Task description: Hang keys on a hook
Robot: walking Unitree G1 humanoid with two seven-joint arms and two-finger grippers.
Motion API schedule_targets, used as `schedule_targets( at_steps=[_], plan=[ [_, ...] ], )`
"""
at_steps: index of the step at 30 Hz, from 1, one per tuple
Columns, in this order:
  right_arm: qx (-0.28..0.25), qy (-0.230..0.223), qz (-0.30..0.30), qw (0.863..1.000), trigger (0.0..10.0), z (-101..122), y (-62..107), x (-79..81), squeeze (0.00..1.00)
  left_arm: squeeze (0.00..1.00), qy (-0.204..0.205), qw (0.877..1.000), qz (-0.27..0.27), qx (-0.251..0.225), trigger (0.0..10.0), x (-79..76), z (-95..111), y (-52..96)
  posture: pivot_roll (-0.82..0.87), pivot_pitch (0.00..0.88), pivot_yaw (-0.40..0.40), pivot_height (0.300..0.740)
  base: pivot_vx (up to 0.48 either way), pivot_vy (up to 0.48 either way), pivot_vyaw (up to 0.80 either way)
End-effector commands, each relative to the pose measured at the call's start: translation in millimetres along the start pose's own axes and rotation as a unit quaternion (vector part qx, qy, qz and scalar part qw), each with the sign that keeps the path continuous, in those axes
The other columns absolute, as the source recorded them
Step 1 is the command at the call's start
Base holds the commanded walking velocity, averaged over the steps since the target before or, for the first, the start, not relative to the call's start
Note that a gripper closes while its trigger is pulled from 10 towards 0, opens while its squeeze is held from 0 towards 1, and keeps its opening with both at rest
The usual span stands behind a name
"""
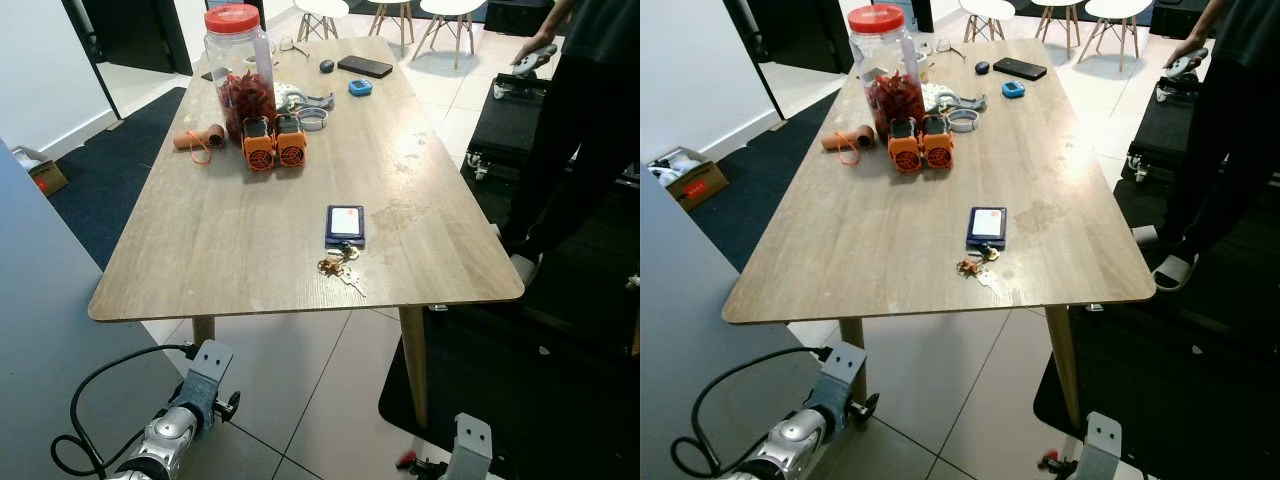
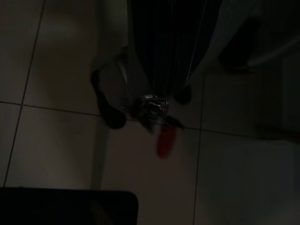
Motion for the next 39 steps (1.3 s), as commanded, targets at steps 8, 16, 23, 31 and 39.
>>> schedule_targets(
  at_steps=[8, 16, 23, 31, 39],
  plan=[
    [0.002, 0.010, 0.014, 1.000, 10.0, -1.7, -1.3, 10.8, 0.00, 0.00, 0.002, 1.000, 0.011, 0.015, 10.0, 8.8, -6.6, 2.8, 0.08, 0.021, 0.059, 0.740, 0.000, 0.000, 0.00],
    [-0.002, 0.069, 0.030, 0.997, 10.0, 11.4, -4.0, 13.0, 0.00, 0.00, 0.003, 1.000, 0.012, 0.015, 10.0, 7.6, -7.0, 2.5, 0.08, 0.032, 0.026, 0.740, 0.000, 0.000, 0.00],
    [-0.002, 0.122, 0.048, 0.991, 10.0, 23.9, -6.4, 16.7, 0.00, 0.00, 0.028, 0.999, 0.026, 0.010, 10.0, 4.7, -7.6, 2.0, 0.10, 0.033, -0.039, 0.740, 0.000, 0.000, 0.00],
    [-0.002, 0.158, 0.055, 0.986, 10.0, 34.9, -8.0, 16.5, 0.00, 0.00, 0.048, 0.998, 0.035, 0.004, 10.0, -1.5, -11.8, 3.1, 0.11, 0.029, -0.105, 0.740, 0.000, 0.000, 0.00],
    [-0.002, 0.121, 0.037, 0.992, 10.0, 31.7, -7.4, 11.0, 0.00, 0.00, 0.077, 0.996, 0.031, -0.023, 10.0, -9.2, -5.6, 1.8, 0.11, 0.023, -0.100, 0.740, 0.000, 0.000, 0.00]
  ],
)
Point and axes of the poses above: a point about 5 cm out from each wrist's last joint towards the gripper, its own y axis pointing back from the gripper into the wrist, its own z axis along the axis of the wrist's last joint, x = y × z, the point moved 3 cm from there along -y, pointing out of the wrist towards the gripper
